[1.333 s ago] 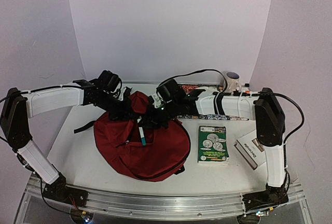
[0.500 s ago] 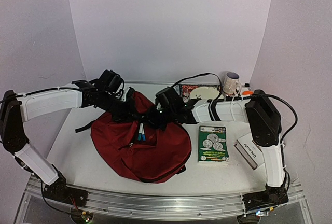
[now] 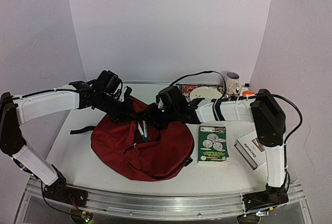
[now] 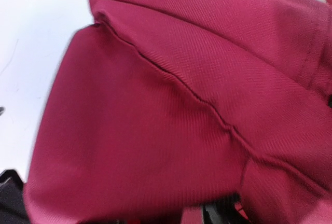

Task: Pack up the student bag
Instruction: Place the pen in the lower front pocket of the bag, then pick up the pen from the center of the board, then place the pen in the lower front pocket of the bag, then place the student bag in the lower front pocket, then adjust the student bag at the center of the board.

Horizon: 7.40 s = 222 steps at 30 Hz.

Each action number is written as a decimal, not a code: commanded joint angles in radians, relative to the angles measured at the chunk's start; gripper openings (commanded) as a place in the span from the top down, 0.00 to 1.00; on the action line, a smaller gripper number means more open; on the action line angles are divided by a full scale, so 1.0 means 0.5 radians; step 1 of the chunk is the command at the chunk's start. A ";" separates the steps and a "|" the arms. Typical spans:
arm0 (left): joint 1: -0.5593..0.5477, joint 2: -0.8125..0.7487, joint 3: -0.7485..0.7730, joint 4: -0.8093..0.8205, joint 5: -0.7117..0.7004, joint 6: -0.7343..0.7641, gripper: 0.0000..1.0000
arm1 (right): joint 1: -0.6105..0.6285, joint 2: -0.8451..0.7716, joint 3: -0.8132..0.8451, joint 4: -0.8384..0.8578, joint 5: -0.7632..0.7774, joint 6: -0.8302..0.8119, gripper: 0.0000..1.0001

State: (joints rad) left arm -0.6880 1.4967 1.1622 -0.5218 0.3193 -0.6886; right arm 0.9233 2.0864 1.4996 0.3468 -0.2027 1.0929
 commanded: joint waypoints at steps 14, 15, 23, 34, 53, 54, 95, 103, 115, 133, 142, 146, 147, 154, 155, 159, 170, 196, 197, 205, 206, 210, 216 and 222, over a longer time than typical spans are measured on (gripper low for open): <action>0.080 -0.268 0.039 -0.403 -0.638 0.293 1.00 | -0.103 -0.547 -0.109 -0.827 0.435 -0.757 0.33; 0.085 -0.274 0.040 -0.430 -0.688 0.305 1.00 | -0.119 -0.556 -0.121 -0.905 0.494 -0.761 0.33; 0.123 -0.297 0.057 -0.556 -0.824 0.388 1.00 | -0.206 -0.526 -0.234 -1.207 0.725 -0.729 0.34; 0.182 -0.348 0.069 -0.683 -0.973 0.457 1.00 | -0.208 -0.157 -0.087 -1.280 0.684 -0.661 0.43; 0.192 -0.327 0.099 -0.679 -0.930 0.460 1.00 | -0.198 0.101 -0.064 -1.032 0.518 -0.516 0.53; 0.192 -0.324 0.100 -0.679 -0.932 0.460 1.00 | -0.195 0.110 -0.063 -1.026 0.514 -0.515 0.54; 0.192 -0.309 0.134 -0.638 -0.653 0.430 1.00 | -0.199 0.064 -0.184 -1.645 0.645 -0.749 0.75; 0.191 -0.284 0.210 -0.596 -0.416 0.419 1.00 | -0.197 0.076 -0.174 -1.680 0.580 -0.801 0.98; 0.192 -0.167 0.272 -0.497 -0.045 0.323 1.00 | -0.200 -0.372 0.002 -1.747 0.627 -0.807 1.00; 0.020 -0.028 0.292 -0.180 0.151 0.089 1.00 | -0.026 -0.467 0.247 -1.331 -0.034 -0.715 1.00; -0.039 0.014 0.258 -0.010 0.145 -0.003 1.00 | 0.058 -0.324 0.215 -1.018 -0.322 -0.577 1.00; -0.041 0.023 0.271 0.006 0.142 -0.003 1.00 | 0.075 -0.217 0.236 -0.937 -0.378 -0.508 1.00; -0.041 0.025 0.273 0.008 0.143 -0.003 1.00 | 0.076 -0.198 0.241 -0.920 -0.372 -0.492 1.00; -0.068 0.022 0.219 0.025 0.150 -0.007 1.00 | 0.074 -0.137 0.230 -0.724 -0.133 -0.264 1.00; -0.072 0.022 0.211 0.028 0.150 -0.008 1.00 | 0.073 -0.138 0.219 -0.675 -0.085 -0.231 1.00; -0.082 0.019 0.180 0.047 0.151 -0.009 1.00 | 0.072 -0.127 0.184 -0.477 0.072 -0.087 1.00; -0.089 -0.026 0.120 0.127 0.203 0.000 1.00 | 0.075 -0.046 0.019 -0.003 0.383 0.166 0.98; 0.139 -0.423 -0.088 -0.015 -0.280 0.301 0.34 | 0.182 -0.415 -0.058 -0.481 0.451 -0.383 0.34; 0.150 -0.446 -0.116 -0.032 -0.305 0.306 0.30 | 0.193 -0.435 -0.067 -0.506 0.471 -0.408 0.32; 0.264 -0.662 -0.428 -0.101 -0.477 0.221 0.04 | 0.250 -0.518 -0.086 -0.729 0.600 -0.521 0.25; 0.274 -0.693 -0.476 -0.101 -0.494 0.191 0.02 | 0.250 -0.525 -0.093 -0.799 0.643 -0.510 0.23; 0.300 -0.798 -0.630 -0.100 -0.567 0.102 0.01 | 0.244 -0.540 -0.147 -0.965 0.795 -0.480 0.16; 0.315 -0.925 -0.835 -0.067 -0.579 -0.041 0.00 | 0.201 -0.557 -0.296 -1.120 0.903 -0.430 0.07; 0.318 -0.989 -1.022 0.055 -0.507 -0.171 0.01 | 0.090 -0.661 -0.555 -1.129 0.849 -0.447 0.02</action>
State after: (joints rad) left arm -0.5354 1.0294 0.6917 -0.5629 0.0511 -0.7111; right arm 1.0041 1.8252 1.2754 -0.1501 0.2000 0.8718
